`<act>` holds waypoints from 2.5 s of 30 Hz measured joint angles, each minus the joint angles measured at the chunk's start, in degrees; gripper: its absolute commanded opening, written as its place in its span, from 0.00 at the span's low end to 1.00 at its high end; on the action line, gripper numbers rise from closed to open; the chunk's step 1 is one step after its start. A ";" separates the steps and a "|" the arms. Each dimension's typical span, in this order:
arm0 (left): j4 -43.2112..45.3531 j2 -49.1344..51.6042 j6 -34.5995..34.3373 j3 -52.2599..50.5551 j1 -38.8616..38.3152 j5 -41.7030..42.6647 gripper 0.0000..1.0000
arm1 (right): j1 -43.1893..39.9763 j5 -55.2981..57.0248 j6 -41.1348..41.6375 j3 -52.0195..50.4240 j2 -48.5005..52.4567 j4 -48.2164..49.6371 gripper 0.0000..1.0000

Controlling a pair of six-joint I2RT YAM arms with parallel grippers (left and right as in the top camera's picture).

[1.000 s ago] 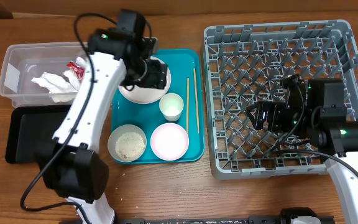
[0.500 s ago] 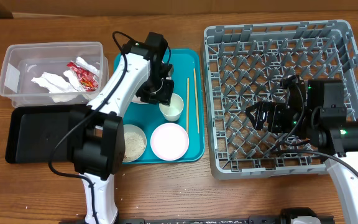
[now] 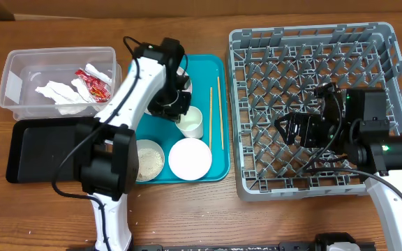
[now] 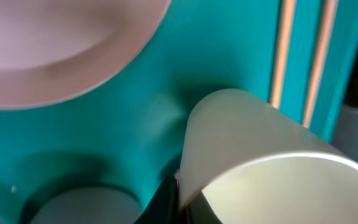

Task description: Sort waste into correct bins and load items into the dishwasher

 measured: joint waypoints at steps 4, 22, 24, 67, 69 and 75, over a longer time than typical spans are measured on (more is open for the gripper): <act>-4.20 -0.48 2.14 6.36 3.52 7.96 0.04 | 0.02 -5.73 0.44 0.00 0.00 3.30 1.00; -17.29 -5.01 22.67 10.21 8.81 58.62 0.04 | 0.33 -39.65 6.08 0.00 9.81 25.49 0.94; -17.53 -5.01 23.15 10.21 8.81 59.91 0.04 | 0.33 -42.95 6.51 0.00 10.36 27.91 0.94; -18.05 -5.01 24.17 10.21 3.96 67.43 0.46 | 8.24 -41.22 17.94 0.04 11.26 50.12 0.58; -18.05 -5.01 24.17 10.21 3.98 67.21 0.49 | 6.91 -41.53 18.43 0.04 11.26 50.12 0.56; -16.59 -5.01 24.41 10.21 4.57 64.19 0.52 | 4.00 -40.13 18.91 0.26 11.17 40.11 0.56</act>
